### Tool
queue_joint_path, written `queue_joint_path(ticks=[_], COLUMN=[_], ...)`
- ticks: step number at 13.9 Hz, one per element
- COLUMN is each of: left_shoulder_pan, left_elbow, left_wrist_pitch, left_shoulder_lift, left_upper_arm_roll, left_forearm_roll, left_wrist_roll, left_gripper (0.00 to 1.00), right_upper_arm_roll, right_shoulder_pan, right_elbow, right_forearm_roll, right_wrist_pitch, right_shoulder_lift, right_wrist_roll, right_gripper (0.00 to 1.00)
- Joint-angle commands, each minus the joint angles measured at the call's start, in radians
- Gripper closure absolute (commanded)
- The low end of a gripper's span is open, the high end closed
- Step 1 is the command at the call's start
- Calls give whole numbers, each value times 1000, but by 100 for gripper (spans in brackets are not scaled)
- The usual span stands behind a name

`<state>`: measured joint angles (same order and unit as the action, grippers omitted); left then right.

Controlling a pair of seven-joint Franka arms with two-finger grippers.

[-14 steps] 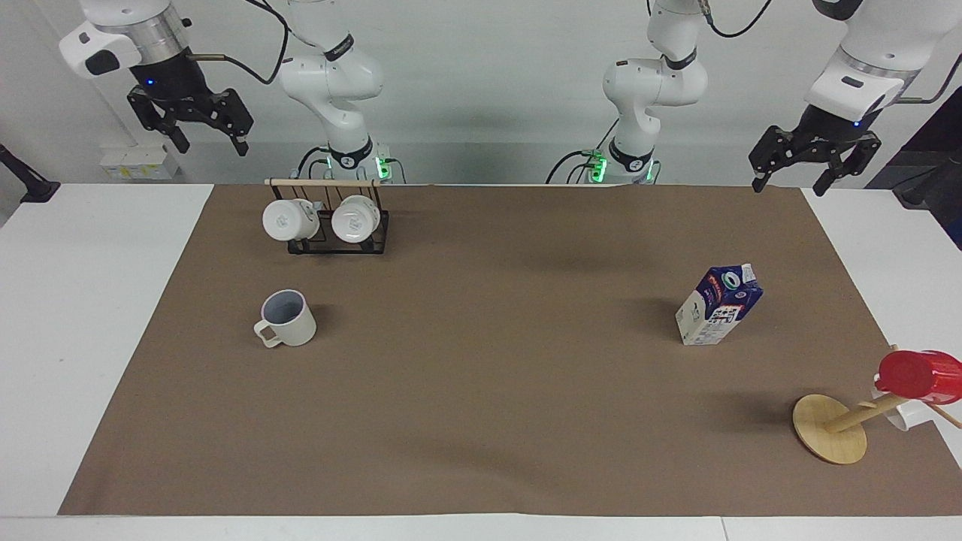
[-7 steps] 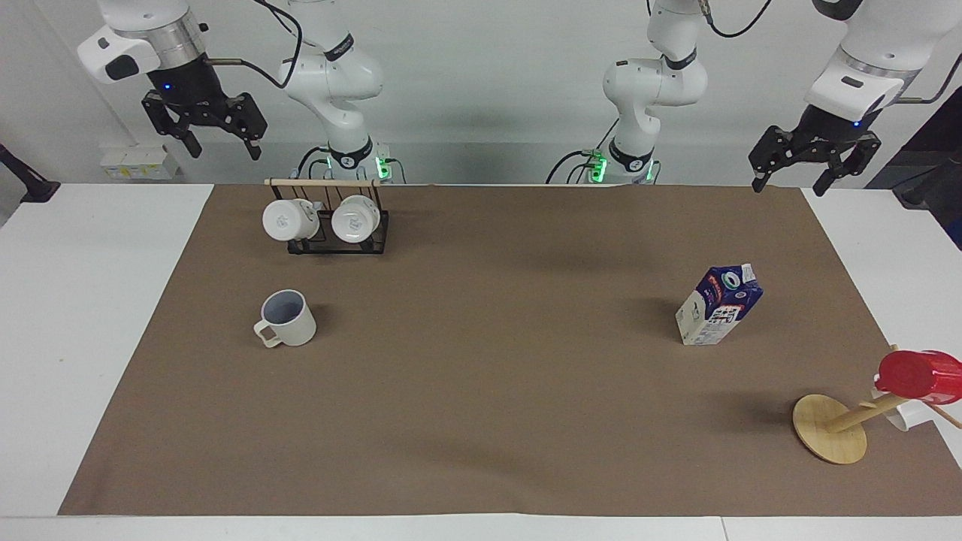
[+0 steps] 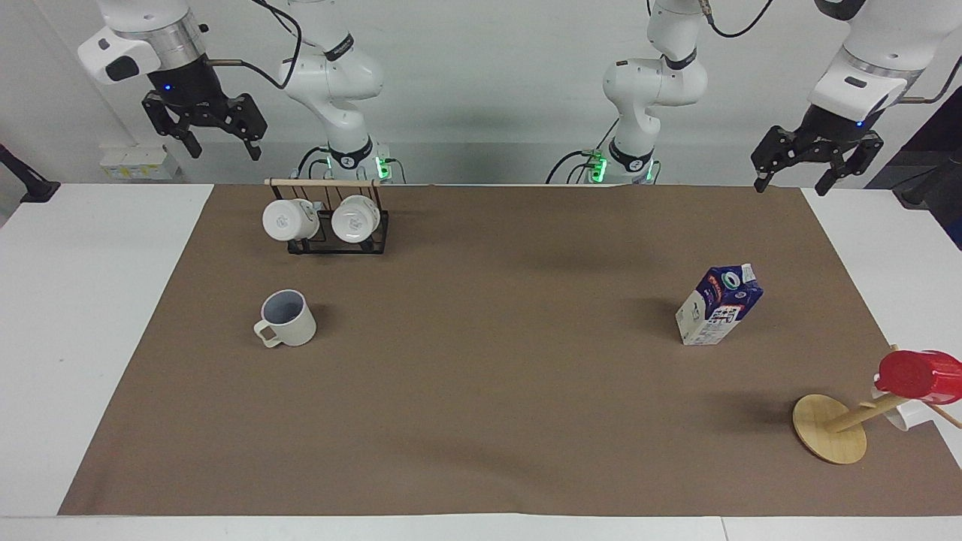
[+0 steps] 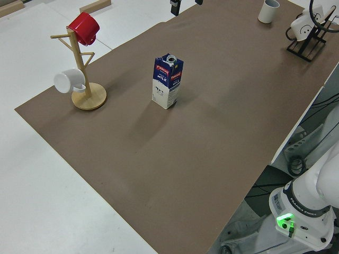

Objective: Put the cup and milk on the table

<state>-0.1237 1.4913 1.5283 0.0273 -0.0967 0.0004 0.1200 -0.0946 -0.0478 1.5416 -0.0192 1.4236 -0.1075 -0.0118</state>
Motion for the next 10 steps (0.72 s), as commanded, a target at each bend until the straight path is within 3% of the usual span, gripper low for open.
queue_joint_path(ticks=[1, 10], left_shoulder_pan=[13, 15], left_elbow=[-11, -6], left_wrist_pitch=[-19, -8], left_shoulder_lift=[0, 0], left_upper_arm_roll=[6, 6], left_forearm_roll=[-14, -16], left_wrist_roll=[10, 23], left_gripper=[0, 0], right_upper_arm_roll=[3, 3], right_shoulder_pan=[0, 2], right_elbow=[17, 20], right_forearm_roll=[-7, -7], right_wrist_pitch=[17, 17], right_shoulder_lift=[-12, -12], right_wrist_roll=[-20, -20], right_gripper=[0, 0])
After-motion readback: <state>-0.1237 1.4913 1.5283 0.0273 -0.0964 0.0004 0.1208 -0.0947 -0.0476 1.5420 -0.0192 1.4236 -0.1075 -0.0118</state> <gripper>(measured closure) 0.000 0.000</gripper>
